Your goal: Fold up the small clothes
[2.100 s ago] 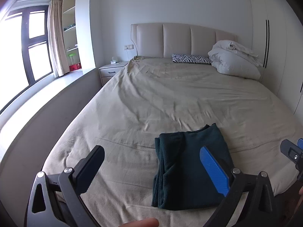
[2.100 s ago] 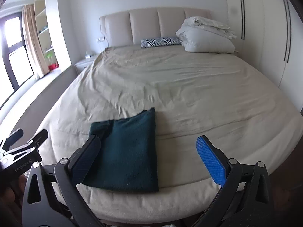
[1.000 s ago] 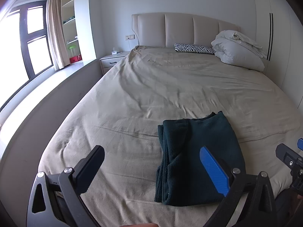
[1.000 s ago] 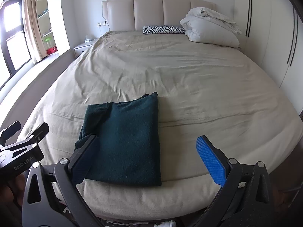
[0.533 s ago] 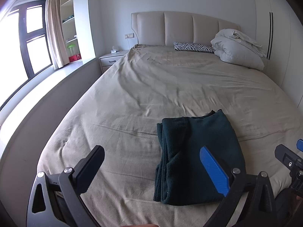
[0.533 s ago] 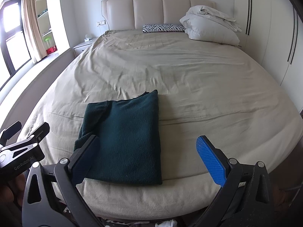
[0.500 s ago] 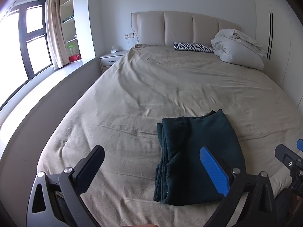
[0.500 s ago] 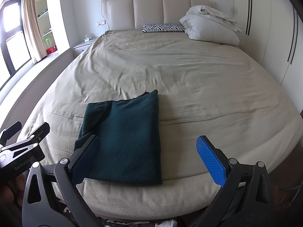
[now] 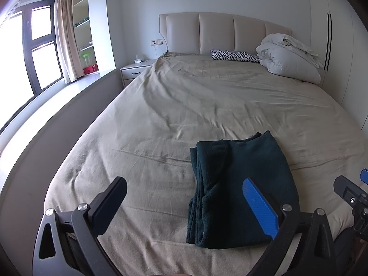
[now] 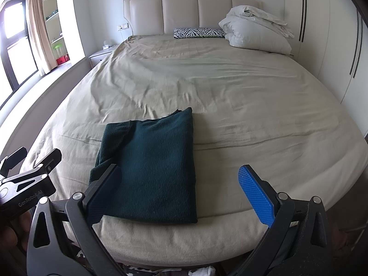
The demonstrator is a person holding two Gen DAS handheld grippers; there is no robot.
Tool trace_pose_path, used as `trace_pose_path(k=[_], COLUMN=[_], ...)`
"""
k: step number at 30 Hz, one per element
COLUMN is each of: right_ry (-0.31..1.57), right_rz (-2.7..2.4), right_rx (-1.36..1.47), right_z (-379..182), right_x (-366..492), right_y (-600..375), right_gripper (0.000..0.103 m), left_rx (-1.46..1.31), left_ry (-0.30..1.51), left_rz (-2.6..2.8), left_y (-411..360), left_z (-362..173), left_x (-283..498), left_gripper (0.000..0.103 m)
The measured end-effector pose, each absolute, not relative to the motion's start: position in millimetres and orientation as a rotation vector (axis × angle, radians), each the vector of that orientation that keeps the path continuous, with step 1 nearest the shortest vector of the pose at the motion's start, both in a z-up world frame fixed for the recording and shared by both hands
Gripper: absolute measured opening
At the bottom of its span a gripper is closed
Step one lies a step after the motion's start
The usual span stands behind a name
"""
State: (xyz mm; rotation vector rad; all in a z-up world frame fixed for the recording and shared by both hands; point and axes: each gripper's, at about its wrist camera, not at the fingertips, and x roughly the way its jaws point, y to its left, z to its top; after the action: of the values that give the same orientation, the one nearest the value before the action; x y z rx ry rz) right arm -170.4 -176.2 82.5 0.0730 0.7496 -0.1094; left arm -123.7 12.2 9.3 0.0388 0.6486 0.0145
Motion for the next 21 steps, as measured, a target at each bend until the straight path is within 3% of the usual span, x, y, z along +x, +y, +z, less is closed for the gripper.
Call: trace_pose_path(k=[21], right_ry=[0.754], right_rz=[-0.109], right_rx=[0.071], right_z=[79.2], right_x=[-171.4], right_y=[-176.0], right_gripper=[0.103], left_rx=[0.039], left_ry=[0.655], left_rz=[0.013], left_y=[13.1], left_z=[7.2], left_x=[-124.0], left_gripper=[0.103])
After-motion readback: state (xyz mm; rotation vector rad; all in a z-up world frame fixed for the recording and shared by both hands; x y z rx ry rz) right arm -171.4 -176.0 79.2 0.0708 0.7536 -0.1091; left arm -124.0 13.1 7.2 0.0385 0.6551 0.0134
